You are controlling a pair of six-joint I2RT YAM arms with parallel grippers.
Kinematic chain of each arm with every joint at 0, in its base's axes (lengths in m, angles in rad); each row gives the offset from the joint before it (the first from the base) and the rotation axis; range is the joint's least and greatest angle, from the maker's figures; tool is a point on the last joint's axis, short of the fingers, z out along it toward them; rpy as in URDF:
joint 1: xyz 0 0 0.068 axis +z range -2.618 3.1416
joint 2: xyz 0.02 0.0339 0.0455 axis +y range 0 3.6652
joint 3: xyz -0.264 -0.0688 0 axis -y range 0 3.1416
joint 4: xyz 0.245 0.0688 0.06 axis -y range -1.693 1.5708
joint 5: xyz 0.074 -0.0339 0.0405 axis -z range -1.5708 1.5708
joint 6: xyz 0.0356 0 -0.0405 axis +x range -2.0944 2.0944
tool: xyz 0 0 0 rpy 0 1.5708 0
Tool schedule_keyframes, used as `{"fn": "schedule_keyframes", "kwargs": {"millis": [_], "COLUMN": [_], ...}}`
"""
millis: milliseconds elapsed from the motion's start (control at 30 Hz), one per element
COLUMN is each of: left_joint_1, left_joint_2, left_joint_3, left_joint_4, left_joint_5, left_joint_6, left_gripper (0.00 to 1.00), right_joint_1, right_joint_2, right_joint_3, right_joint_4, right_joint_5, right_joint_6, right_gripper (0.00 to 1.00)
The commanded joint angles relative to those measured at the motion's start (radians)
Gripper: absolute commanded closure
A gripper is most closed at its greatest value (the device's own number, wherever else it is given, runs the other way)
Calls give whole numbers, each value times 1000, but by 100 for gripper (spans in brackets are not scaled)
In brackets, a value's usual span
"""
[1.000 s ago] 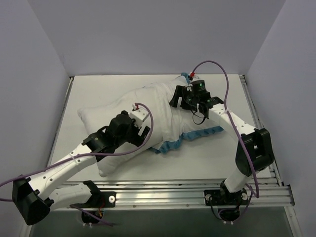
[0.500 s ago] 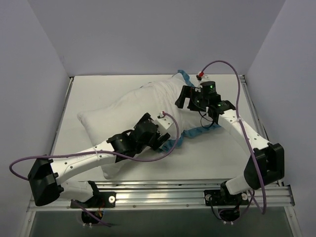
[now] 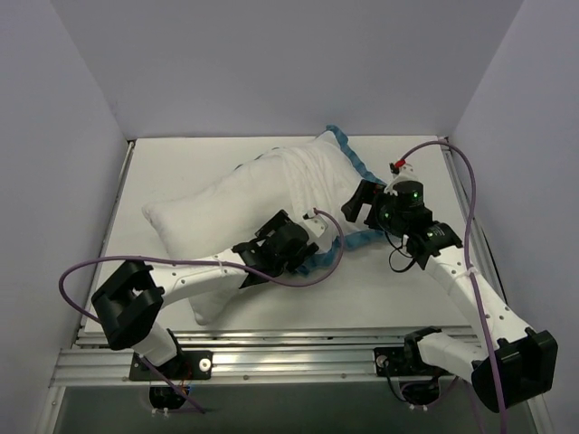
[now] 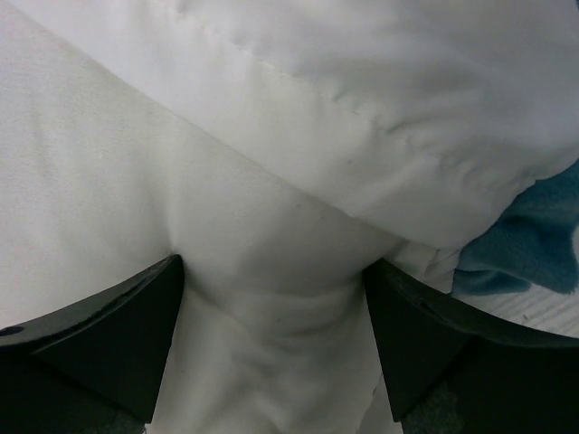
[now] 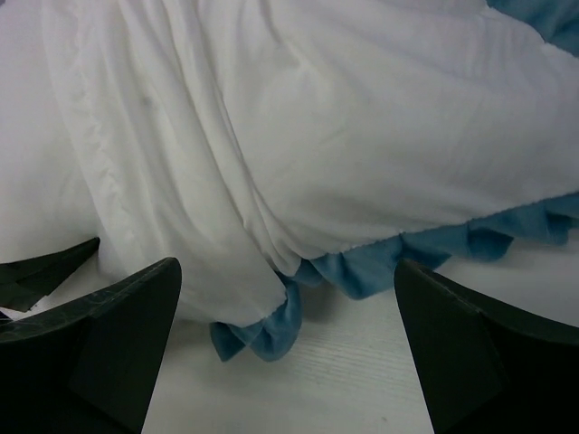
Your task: Remove the pillowcase from the pillow
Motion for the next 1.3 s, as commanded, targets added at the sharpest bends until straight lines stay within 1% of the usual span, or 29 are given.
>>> {"fn": "schedule_keyframes", "kwargs": {"millis": [0, 67, 100, 200, 233, 267, 333, 467, 500, 700, 833, 900, 967, 1000, 1033, 1100, 1133, 1200, 1233, 1267], "left_joint_1": [34, 47, 48, 53, 56, 56, 57, 57, 57, 62, 63, 63, 65, 66, 70, 74, 85, 100, 109, 131], "left_joint_2": [48, 48, 44, 21, 13, -5, -28, -109, -123, -189, -202, -206, -211, -211, -211, -217, -220, -232, -237, -245], "left_joint_3": [16, 18, 19, 41, 50, 71, 94, 153, 174, 219, 226, 222, 210, 207, 202, 188, 184, 173, 168, 165], "left_joint_4": [60, 66, 65, 39, 13, -1, -39, -84, -96, -129, -145, -146, -150, -155, -159, -167, -172, -193, -202, -214], "left_joint_5": [17, 28, 32, 37, 40, 46, 69, 136, 158, 196, 204, 202, 196, 187, 183, 167, 164, 156, 144, 134], "left_joint_6": [-61, -77, -89, -118, -124, -127, -143, -152, -182, -186, -184, -186, -186, -186, -187, -193, -196, -209, -215, -232], "left_gripper": [15, 30, 48, 76, 91, 97, 98, 98, 98, 98, 98, 98, 98, 98, 98, 98, 98, 98, 98, 98], "right_joint_1": [-8, -11, -11, -14, -14, -13, -14, -13, -14, -13, -14, -13, -14, -14, -14, -14, -14, -26, -34, -43], "right_joint_2": [-52, -75, -87, -100, -98, -98, -95, -71, -56, 17, 47, 57, 57, 57, 55, 46, 41, 26, 20, 14], "right_joint_3": [-67, -104, -147, -230, -248, -267, -325, -385, -391, -428, -443, -430, -411, -390, -377, -358, -338, -318, -299, -288], "right_joint_4": [6, 29, 42, 133, 179, 203, 289, 407, 443, 524, 621, 638, 638, 630, 603, 570, 531, 491, 451, 432], "right_joint_5": [55, 64, 61, 5, -12, -28, -74, -111, -120, -120, -140, -158, -175, -175, -174, -154, -141, -105, -94, -86], "right_joint_6": [48, 77, 87, 124, 132, 141, 164, 190, 196, 210, 226, 219, 209, 203, 195, 170, 161, 132, 124, 114], "right_gripper": [0, 0, 0, 0, 0, 0, 1, 3, 4, 7, 13, 15, 22, 26, 37, 53, 66, 83, 95, 100]}}
